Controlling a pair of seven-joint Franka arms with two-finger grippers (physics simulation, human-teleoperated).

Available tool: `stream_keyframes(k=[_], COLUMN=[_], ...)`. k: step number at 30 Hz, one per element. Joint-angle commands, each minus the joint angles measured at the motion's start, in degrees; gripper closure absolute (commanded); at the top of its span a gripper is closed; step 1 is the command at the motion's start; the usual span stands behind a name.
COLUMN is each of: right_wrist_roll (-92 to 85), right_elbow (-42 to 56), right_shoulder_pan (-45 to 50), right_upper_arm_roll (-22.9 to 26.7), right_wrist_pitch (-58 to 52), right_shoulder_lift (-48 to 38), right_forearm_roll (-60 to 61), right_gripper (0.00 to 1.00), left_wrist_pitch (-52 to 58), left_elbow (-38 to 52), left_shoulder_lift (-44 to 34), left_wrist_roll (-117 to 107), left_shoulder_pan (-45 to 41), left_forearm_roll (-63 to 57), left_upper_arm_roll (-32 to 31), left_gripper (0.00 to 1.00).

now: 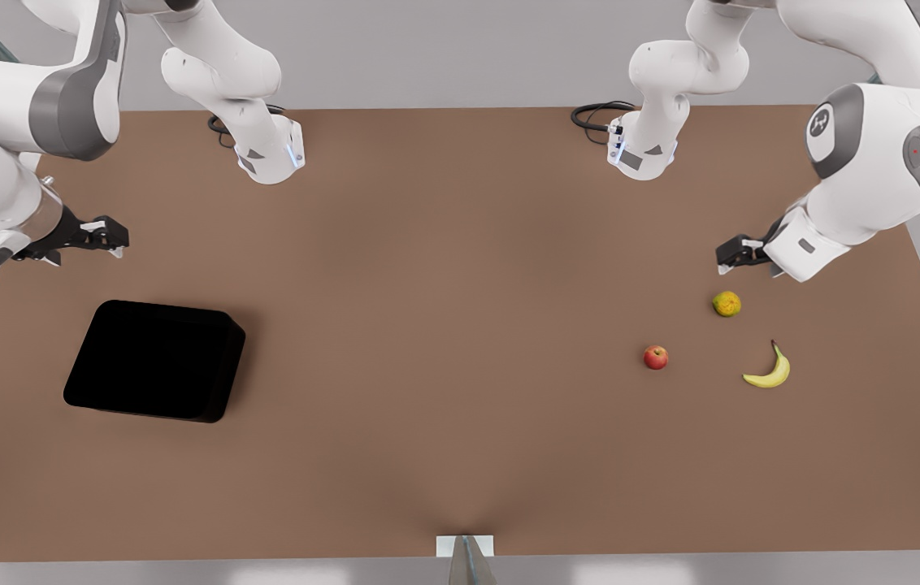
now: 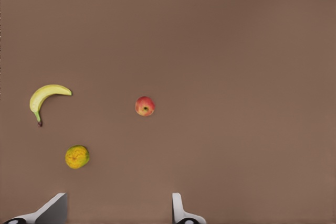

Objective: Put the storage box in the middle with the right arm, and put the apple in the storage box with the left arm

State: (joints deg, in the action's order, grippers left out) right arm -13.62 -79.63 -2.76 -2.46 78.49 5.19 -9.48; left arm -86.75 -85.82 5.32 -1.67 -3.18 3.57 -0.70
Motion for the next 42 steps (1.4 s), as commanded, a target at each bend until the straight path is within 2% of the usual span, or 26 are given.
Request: stream_keyframes(k=[1,4,6,7,8,9,12,14,16,18,21,22,25,29,36,42], right_wrist_roll=[0.0,0.1,0.2,0.2,0.2,0.3,-0.1,-0.3,-0.3,-1.2,-4.4,-4.5,-5.0,-6.5,-7.0,-7.0], right_elbow=[0.0,0.1,-0.2,-0.8,-5.3,-9.5,-23.8,-30.1,-32.8,-36.0,-35.0,-34.8,-32.2,-29.9,-29.7,-29.8], right_shoulder_pan=[-0.1,-1.3,-5.6,-5.7,-7.2,-7.2,-7.3,-7.3,-7.3,-7.3,-7.5,-7.5,-8.9,-10.4,-11.6,-12.0], right_upper_arm_roll=[0.0,0.0,0.4,2.7,3.0,6.2,10.4,12.7,14.7,15.8,17.3,17.3,17.3,17.3,17.3,17.3], right_wrist_pitch=[0.0,0.5,5.8,8.9,15.0,20.3,34.4,40.9,44.3,49.3,53.5,53.7,53.6,53.8,56.6,58.0], right_shoulder_lift=[0.0,1.9,9.0,11.3,11.5,11.3,6.7,5.6,6.0,6.9,11.2,11.7,15.0,18.2,22.8,26.5], right_forearm_roll=[0.0,0.0,0.0,0.0,0.0,0.1,3.4,3.5,3.5,3.9,6.8,8.8,9.8,11.9,14.4,14.3], right_gripper=[0.00,0.00,0.00,0.00,0.00,0.00,0.00,0.00,0.00,0.00,0.00,0.00,0.00,0.00,0.00,0.00], left_wrist_pitch=[0.0,1.0,2.9,3.3,3.6,2.9,-6.9,-17.5,-19.7,-21.3,-20.5,-17.1,-16.3,-23.5,-23.6,-29.4], left_elbow=[0.2,1.1,1.9,1.8,1.3,1.2,0.0,-3.9,-4.7,-6.8,-7.8,-7.8,-9.6,-12.2,-17.3,-20.7], left_shoulder_lift=[0.1,1.9,5.3,7.1,8.7,11.6,18.8,22.5,25.0,24.7,24.0,23.2,21.6,23.0,22.4,22.6], left_wrist_roll=[0.0,0.0,-3.2,-12.5,-30.1,-48.8,-73.5,-76.6,-75.9,-75.8,-75.7,-75.1,-74.5,-73.7,-66.4,-62.5], left_shoulder_pan=[0.0,1.0,4.4,5.4,5.8,7.0,8.5,9.4,11.3,11.3,11.2,11.2,10.9,8.2,8.2,8.1], left_forearm_roll=[0.0,-0.1,2.4,5.0,8.9,11.2,28.2,39.1,45.4,45.6,45.4,45.3,44.6,45.0,45.5,50.2], left_upper_arm_roll=[-0.2,-2.3,-2.2,-2.3,-2.4,-5.9,-6.3,-6.0,-5.9,-6.2,-5.9,-4.0,-3.7,-3.8,-0.9,-1.4], left_gripper=[0.00,0.00,0.00,0.00,0.00,0.00,0.00,0.00,0.00,0.00,0.00,0.00,0.00,0.00,0.00,0.00])
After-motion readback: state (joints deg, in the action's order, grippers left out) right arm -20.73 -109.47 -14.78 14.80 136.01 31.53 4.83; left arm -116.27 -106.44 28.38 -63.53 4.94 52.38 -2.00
